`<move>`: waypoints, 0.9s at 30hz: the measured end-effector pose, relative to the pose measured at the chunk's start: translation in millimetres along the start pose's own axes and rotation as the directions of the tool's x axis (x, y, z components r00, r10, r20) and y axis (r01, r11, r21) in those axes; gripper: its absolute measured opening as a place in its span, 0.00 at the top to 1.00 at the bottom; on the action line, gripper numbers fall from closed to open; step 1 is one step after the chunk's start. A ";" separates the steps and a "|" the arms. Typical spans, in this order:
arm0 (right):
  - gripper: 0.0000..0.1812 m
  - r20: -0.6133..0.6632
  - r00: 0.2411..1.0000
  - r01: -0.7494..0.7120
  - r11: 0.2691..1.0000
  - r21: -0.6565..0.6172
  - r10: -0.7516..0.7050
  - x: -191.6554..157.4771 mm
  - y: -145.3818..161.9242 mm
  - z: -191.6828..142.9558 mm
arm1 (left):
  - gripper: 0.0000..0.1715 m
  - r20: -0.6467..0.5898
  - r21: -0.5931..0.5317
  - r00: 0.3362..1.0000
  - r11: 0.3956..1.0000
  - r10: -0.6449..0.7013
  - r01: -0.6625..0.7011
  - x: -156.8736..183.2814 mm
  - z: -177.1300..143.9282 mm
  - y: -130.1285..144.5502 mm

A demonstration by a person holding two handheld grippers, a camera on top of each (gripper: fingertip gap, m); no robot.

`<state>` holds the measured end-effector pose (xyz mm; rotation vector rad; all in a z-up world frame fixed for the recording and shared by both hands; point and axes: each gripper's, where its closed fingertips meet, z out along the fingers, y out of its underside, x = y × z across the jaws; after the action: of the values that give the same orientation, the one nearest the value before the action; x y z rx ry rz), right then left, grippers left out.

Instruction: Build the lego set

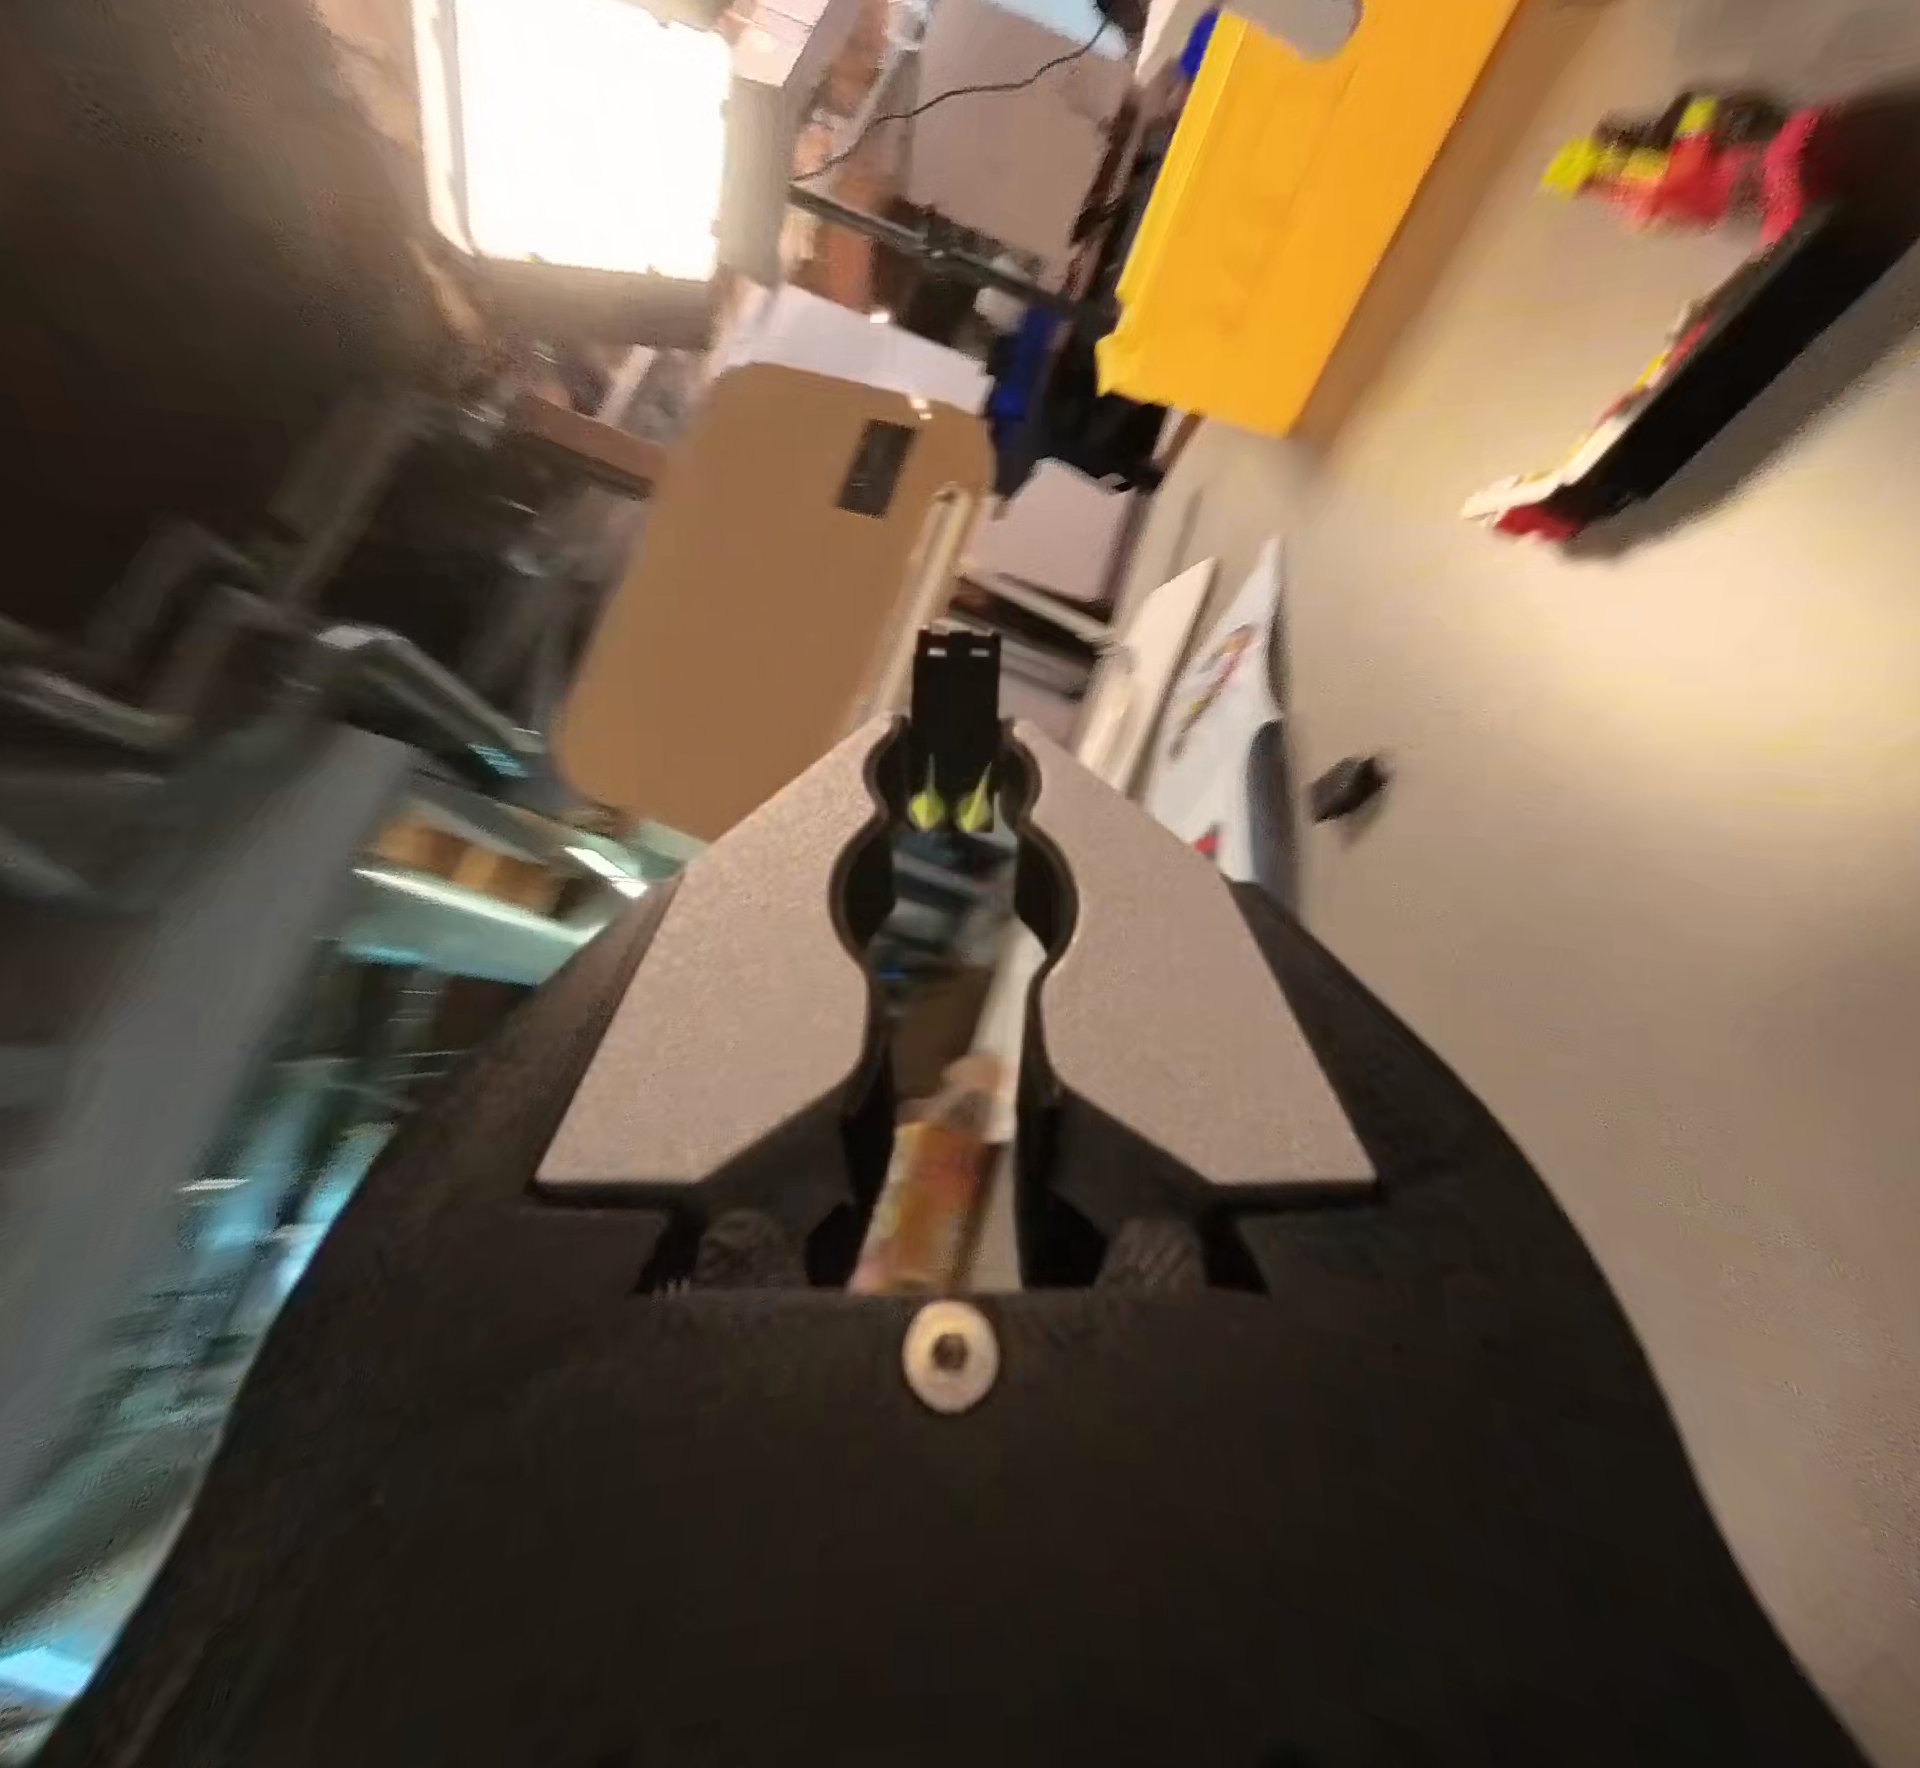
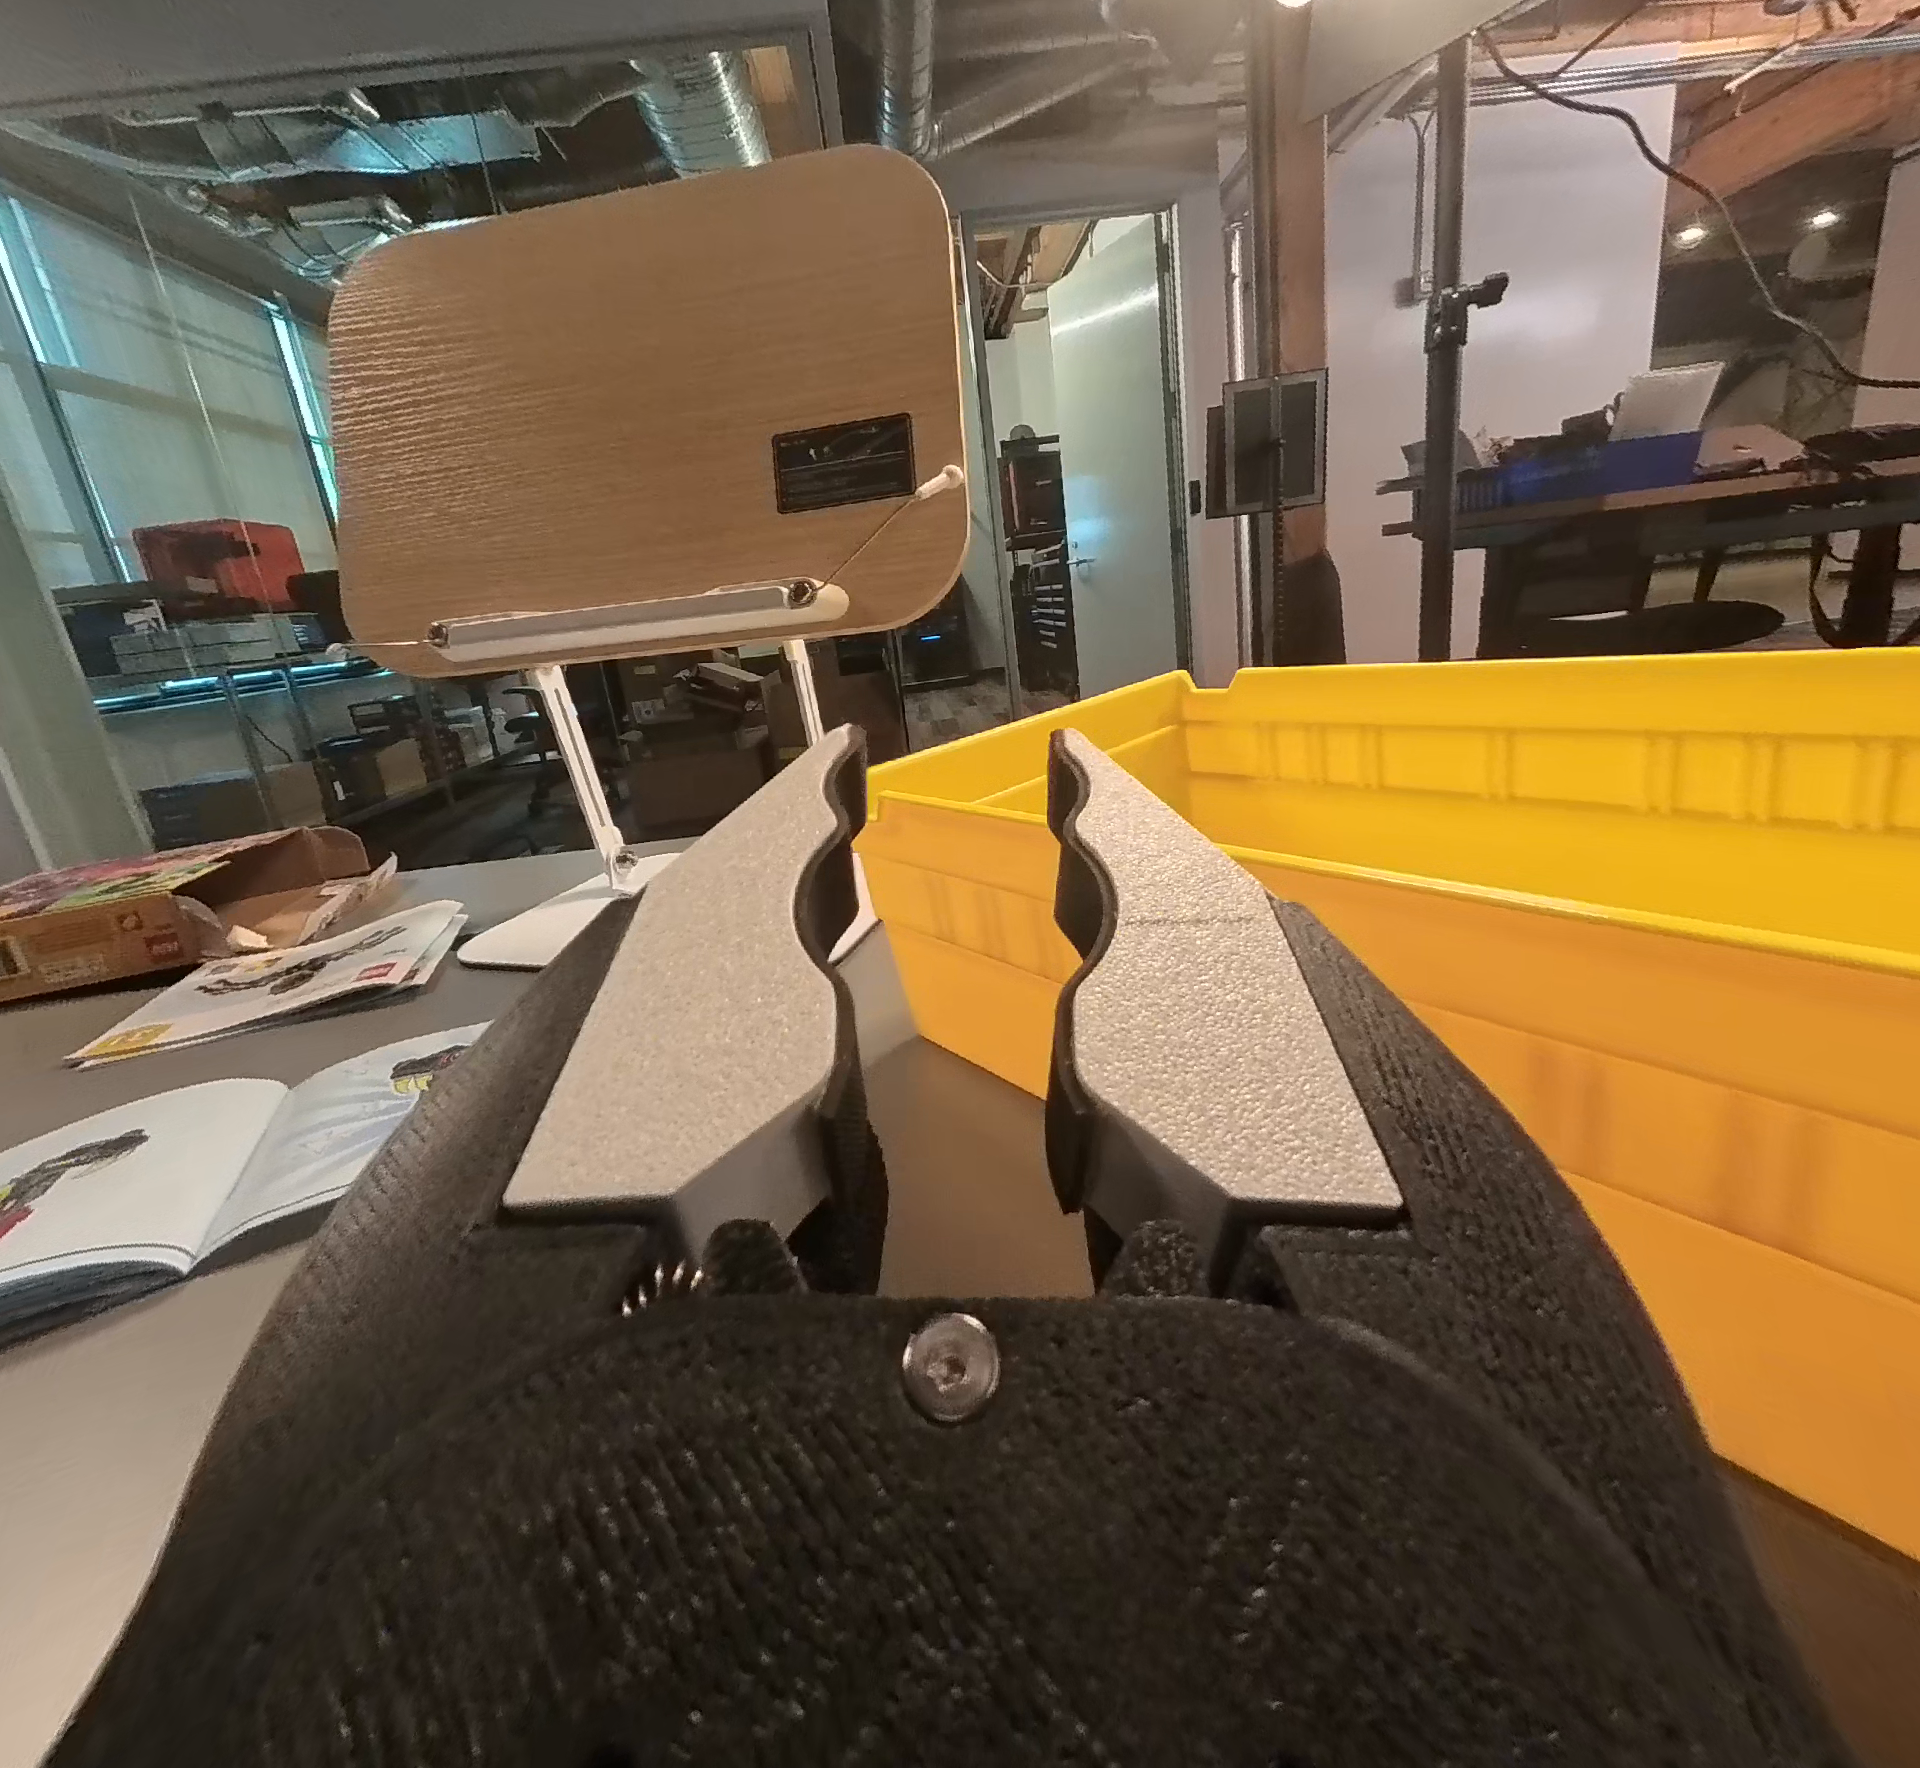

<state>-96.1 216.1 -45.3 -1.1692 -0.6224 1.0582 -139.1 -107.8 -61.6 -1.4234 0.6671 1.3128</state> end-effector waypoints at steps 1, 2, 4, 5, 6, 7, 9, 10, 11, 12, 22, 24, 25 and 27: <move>0.82 0.003 1.000 0.001 1.000 0.001 -0.001 -1.0 -0.5 0.0 | 0.91 0.043 -0.008 0.995 0.996 0.090 -0.090 -1.6 -0.5 -1.8; 0.82 0.009 1.000 0.002 1.000 0.003 -0.002 -2.6 -1.0 -0.1 | 0.91 0.075 -0.013 0.983 0.986 0.167 -0.166 -2.3 -1.1 -4.0; 0.82 0.024 1.000 0.009 1.000 0.002 -0.009 -7.3 -1.5 -0.4 | 0.91 0.101 -0.012 0.956 0.961 0.275 -0.275 0.3 -2.2 -8.9; 0.82 0.031 0.999 0.018 1.000 0.002 -0.018 -9.7 -1.5 -0.5 | 0.91 0.114 -0.010 0.945 0.951 0.307 -0.308 0.7 -3.2 -11.6; 0.82 0.036 0.999 0.029 1.000 0.001 -0.029 -11.6 -1.1 -0.5 | 0.91 0.123 -0.009 0.934 0.941 0.335 -0.337 0.8 -3.7 -13.8; 0.82 0.039 0.998 0.039 0.999 -0.001 -0.039 -12.9 -0.6 -0.3 | 0.91 0.135 -0.010 0.922 0.931 0.364 -0.366 -0.6 -4.2 -16.0; 0.82 0.041 0.998 0.045 0.999 -0.004 -0.045 -13.5 0.3 0.1 | 0.91 0.165 -0.017 0.897 0.910 0.411 -0.414 -4.0 -5.8 -20.3; 0.82 0.041 0.998 0.043 0.999 -0.006 -0.042 -13.1 0.6 0.1 | 0.91 0.178 -0.017 0.885 0.901 0.430 -0.434 -5.7 -6.9 -23.0; 0.82 0.039 0.999 0.038 0.999 -0.007 -0.038 -12.3 0.9 0.2 | 0.91 0.190 -0.016 0.875 0.892 0.446 -0.451 -7.2 -8.2 -25.7; 0.82 0.037 0.999 0.032 0.999 -0.007 -0.032 -11.4 1.0 0.2 | 0.91 0.200 -0.014 0.866 0.885 0.458 -0.465 -8.1 -9.3 -28.4; 0.82 0.037 0.999 0.023 1.000 -0.010 -0.023 -10.6 1.8 0.3 | 0.91 0.233 0.008 0.844 0.867 0.484 -0.499 -9.7 -15.3 -41.7; 0.82 0.037 0.999 0.021 1.000 -0.010 -0.020 -10.3 1.9 0.4 | 0.91 0.230 0.009 0.845 0.867 0.483 -0.498 -8.5 -14.3 -42.2; 0.82 0.037 0.999 0.019 1.000 -0.010 -0.019 -10.2 1.9 0.5 | 0.91 0.227 0.010 0.846 0.867 0.483 -0.498 -7.6 -14.6 -42.0; 0.82 0.037 0.999 0.019 1.000 -0.010 -0.018 -10.1 1.9 0.6 | 0.91 0.216 0.014 0.850 0.869 0.481 -0.495 -5.1 -14.2 -41.5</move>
<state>-101.4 207.3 -45.7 -1.1530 -0.6669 1.0638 -98.0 -109.5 -45.8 -1.0709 0.9647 1.7877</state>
